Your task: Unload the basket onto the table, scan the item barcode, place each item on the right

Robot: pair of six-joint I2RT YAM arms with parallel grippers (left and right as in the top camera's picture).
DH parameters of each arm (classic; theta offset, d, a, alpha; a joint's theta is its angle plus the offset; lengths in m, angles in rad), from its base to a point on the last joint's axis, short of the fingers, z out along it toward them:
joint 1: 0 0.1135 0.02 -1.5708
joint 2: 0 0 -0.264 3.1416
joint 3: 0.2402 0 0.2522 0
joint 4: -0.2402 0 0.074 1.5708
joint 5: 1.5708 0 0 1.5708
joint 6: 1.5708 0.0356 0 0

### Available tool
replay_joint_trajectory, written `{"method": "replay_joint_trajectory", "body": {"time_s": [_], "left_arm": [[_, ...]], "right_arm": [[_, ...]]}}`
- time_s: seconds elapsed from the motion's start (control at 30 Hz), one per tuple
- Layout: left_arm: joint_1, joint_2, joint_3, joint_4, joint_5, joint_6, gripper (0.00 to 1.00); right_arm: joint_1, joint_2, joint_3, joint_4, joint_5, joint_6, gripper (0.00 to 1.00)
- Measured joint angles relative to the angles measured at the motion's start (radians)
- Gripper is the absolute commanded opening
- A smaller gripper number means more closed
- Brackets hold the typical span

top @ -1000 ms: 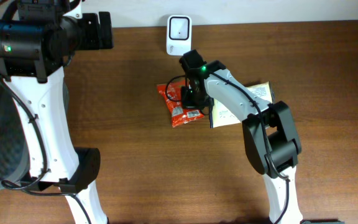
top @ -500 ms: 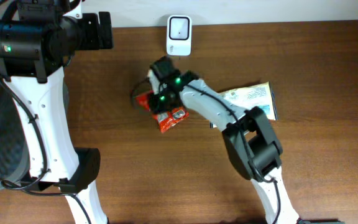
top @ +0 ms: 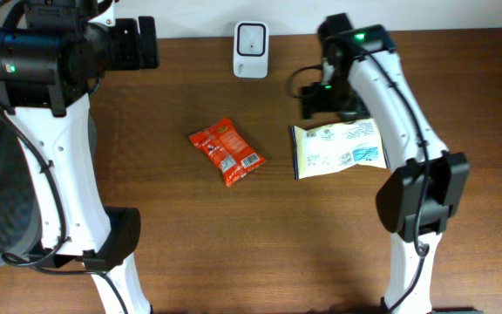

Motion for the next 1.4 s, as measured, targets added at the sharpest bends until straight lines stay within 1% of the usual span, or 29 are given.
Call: {"method": "replay_joint_trajectory", "body": {"time_s": [0.03,0.07,0.13,0.17,0.23,0.27,0.37,0.47,0.5,0.53,0.57,0.6,0.67,0.7,0.77,0.83,0.87,0.93,0.97,1.0,1.1,1.17,1.23,1.3,1.33,1.4], "left_arm": [[0.000,0.000,0.000,0.000,0.000,0.000,0.99],[0.000,0.000,0.000,0.000,0.000,0.000,0.99],[0.000,0.000,0.000,0.000,0.000,0.000,0.99],[0.000,0.000,0.000,0.000,0.000,0.000,0.99],[0.000,0.000,0.000,0.000,0.000,0.000,0.99],[0.000,0.000,0.000,0.000,0.000,0.000,0.99],[0.000,0.000,0.000,0.000,0.000,0.000,0.99],[0.000,0.000,0.000,-0.001,0.000,0.000,0.99],[0.000,0.000,0.000,0.000,0.000,0.000,0.99],[0.000,0.000,0.000,0.000,0.000,0.000,0.99],[0.000,0.000,0.000,0.001,0.000,0.000,0.99],[0.000,0.000,0.000,0.000,0.000,0.000,0.99],[0.000,0.000,0.000,0.000,0.000,0.000,0.99],[0.000,0.000,0.000,0.000,0.000,0.000,0.99],[0.000,0.000,0.000,0.000,0.000,0.000,0.99],[0.000,0.000,0.000,-0.001,0.000,0.000,0.99],[0.000,0.000,0.000,0.000,0.000,0.000,0.99],[0.000,0.000,0.000,-0.001,0.000,0.000,0.99],[0.000,0.000,0.000,-0.001,0.000,0.000,0.99],[0.000,0.000,0.000,0.001,0.000,0.000,0.99],[0.000,0.000,0.000,0.000,0.000,0.000,0.99],[0.000,0.000,0.000,0.000,0.000,0.000,0.99],[0.000,0.000,0.000,0.000,0.000,0.000,0.99],[0.000,0.000,0.000,0.000,0.000,0.000,0.99],[0.000,0.000,0.000,0.000,0.000,0.000,0.99],[0.000,0.000,0.000,0.000,0.000,0.000,0.99]], "right_arm": [[-0.035,0.000,-0.012,0.001,0.074,-0.001,0.98],[-0.106,0.001,-0.033,0.003,0.164,-0.003,0.99],[-0.206,0.002,-0.037,0.014,0.193,-0.043,0.98],[-0.246,0.002,-0.039,0.014,0.154,-0.098,0.98],[-0.342,0.002,-0.079,0.017,-0.020,-0.246,0.99],[-0.391,0.005,-0.127,0.021,-0.107,-0.319,0.98],[-0.422,0.010,-0.255,0.097,-0.208,-0.386,0.99],[-0.416,0.016,-0.416,0.224,-0.355,-0.462,0.98],[-0.404,0.021,-0.487,0.306,-0.414,-0.476,0.60],[-0.400,0.007,-0.510,0.342,-0.440,-0.479,0.43],[-0.399,-0.001,-0.542,0.387,-0.458,-0.478,0.33],[-0.399,0.000,-0.571,0.397,-0.482,-0.461,0.14],[-0.399,0.000,-0.575,0.394,-0.505,-0.417,0.04],[-0.399,0.000,-0.572,0.385,-0.513,-0.401,0.04],[-0.398,0.006,-0.525,0.298,-0.510,-0.367,0.04],[-0.398,0.022,-0.385,0.153,-0.489,-0.344,0.04],[-0.398,0.030,-0.280,0.062,-0.447,-0.305,0.04],[-0.388,0.031,-0.066,-0.100,-0.269,-0.152,0.04],[-0.368,0.031,0.069,-0.204,-0.105,-0.030,0.04],[-0.337,0.025,0.143,-0.228,0.043,0.057,0.04],[-0.205,0.020,0.159,-0.229,0.416,0.268,0.04],[-0.095,0.020,0.155,-0.227,0.602,0.380,0.04],[-0.043,0.020,0.129,-0.179,0.657,0.417,0.04],[0.022,0.026,0.061,-0.122,0.687,0.441,0.04],[0.063,0.034,-0.018,-0.060,0.698,0.445,0.04],[0.137,0.034,-0.114,0.019,0.731,0.450,0.10]]}}
